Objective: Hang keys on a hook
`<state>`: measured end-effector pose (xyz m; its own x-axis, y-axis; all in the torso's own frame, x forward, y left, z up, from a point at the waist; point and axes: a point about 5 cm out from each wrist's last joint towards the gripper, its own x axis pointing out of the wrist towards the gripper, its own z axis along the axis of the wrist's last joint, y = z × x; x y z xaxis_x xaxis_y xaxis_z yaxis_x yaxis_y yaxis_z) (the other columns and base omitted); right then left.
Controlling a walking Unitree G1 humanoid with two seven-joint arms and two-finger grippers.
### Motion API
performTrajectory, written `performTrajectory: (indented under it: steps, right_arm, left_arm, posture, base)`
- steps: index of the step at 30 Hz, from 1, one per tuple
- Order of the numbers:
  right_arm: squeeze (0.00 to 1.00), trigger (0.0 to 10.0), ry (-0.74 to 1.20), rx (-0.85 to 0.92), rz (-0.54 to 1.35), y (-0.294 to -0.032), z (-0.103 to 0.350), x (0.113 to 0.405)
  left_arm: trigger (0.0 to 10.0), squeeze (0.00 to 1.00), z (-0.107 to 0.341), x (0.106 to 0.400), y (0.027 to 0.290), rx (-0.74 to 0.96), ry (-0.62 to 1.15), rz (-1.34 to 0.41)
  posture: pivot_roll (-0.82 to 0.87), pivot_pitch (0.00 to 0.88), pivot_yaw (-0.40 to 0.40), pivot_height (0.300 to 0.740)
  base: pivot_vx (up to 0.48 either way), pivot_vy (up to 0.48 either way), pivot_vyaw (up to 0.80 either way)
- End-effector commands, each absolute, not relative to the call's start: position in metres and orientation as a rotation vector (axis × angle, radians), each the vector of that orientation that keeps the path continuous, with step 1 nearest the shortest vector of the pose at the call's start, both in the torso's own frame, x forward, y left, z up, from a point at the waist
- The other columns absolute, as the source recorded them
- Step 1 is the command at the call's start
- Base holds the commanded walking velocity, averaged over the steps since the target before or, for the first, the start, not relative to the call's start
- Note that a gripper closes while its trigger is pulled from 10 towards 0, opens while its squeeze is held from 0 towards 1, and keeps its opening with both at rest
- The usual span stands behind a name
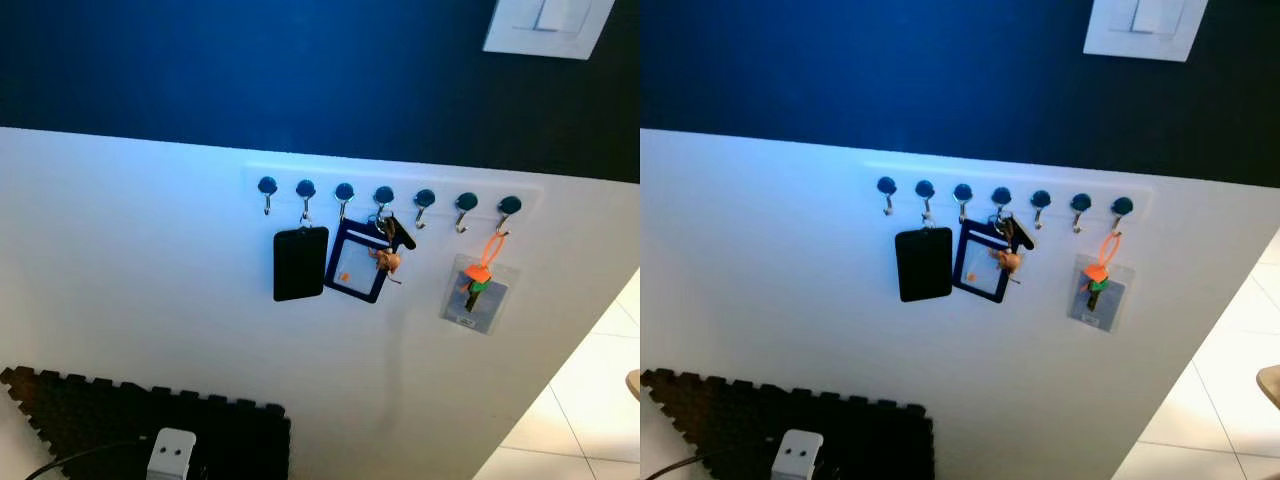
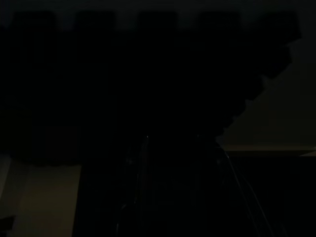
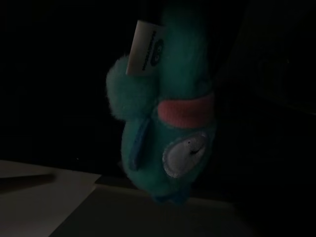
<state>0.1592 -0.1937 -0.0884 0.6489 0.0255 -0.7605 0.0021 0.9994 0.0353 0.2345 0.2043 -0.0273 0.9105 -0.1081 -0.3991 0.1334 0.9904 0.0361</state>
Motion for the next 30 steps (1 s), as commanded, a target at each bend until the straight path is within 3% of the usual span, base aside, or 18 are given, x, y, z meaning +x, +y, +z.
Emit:
performTrajectory:
  steps: [1,4,9,17,24,25,30]
  right_arm:
    - [0.00,10.0,0.882,0.037,-0.007,-0.197,-0.090,0.155]
    - [0.00,10.0,0.881,0.036,-0.006,-0.196,-0.090,0.156]
    - [0.00,10.0,0.877,0.034,-0.006,-0.197,-0.089,0.158]
    - [0.00,10.0,0.813,0.029,0.016,-0.200,-0.083,0.165]
    - [0.00,10.0,0.629,0.026,0.096,-0.205,-0.064,0.187]
    - [0.00,10.0,0.406,-0.032,0.274,-0.190,-0.033,0.219]
    - [0.00,10.0,0.222,0.062,0.415,-0.170,0.000,0.237]
  left_arm:
    - [10.0,0.00,-0.031,0.231,0.203,0.066,0.430,-0.135]
    - [10.0,0.00,-0.030,0.232,0.202,0.077,0.424,-0.146]
    - [10.0,0.00,-0.029,0.233,0.199,0.076,0.414,-0.164]
    - [10.0,0.00,-0.025,0.236,0.203,0.111,0.382,-0.131]
    - [10.0,0.00,-0.015,0.237,0.208,0.140,0.295,-0.132]
    - [10.0,0.00,-0.004,0.239,0.208,0.133,0.203,-0.180]
    - [10.0,0.00,0.005,0.240,0.207,0.122,0.138,-0.208]
  posture:
    - [0.05,0.069,-0.027,0.740]
    - [0.05,0.066,-0.028,0.740]
    - [0.05,0.058,-0.026,0.740]
    - [0.05,0.048,-0.024,0.740]
    - [0.04,0.052,-0.015,0.740]
    - [0.04,0.060,-0.008,0.740]
    - [0.04,0.064,-0.009,0.740]
  base:
    - [0.000,0.000,0.00]
    - [0.000,0.000,0.00]
    - [0.000,-0.467,0.00]
    - [0.000,0.000,0.00]
    - [0.000,0.000,0.00]
    - [0.000,0.000,0.00]
    - [0.000,0.000,0.00]
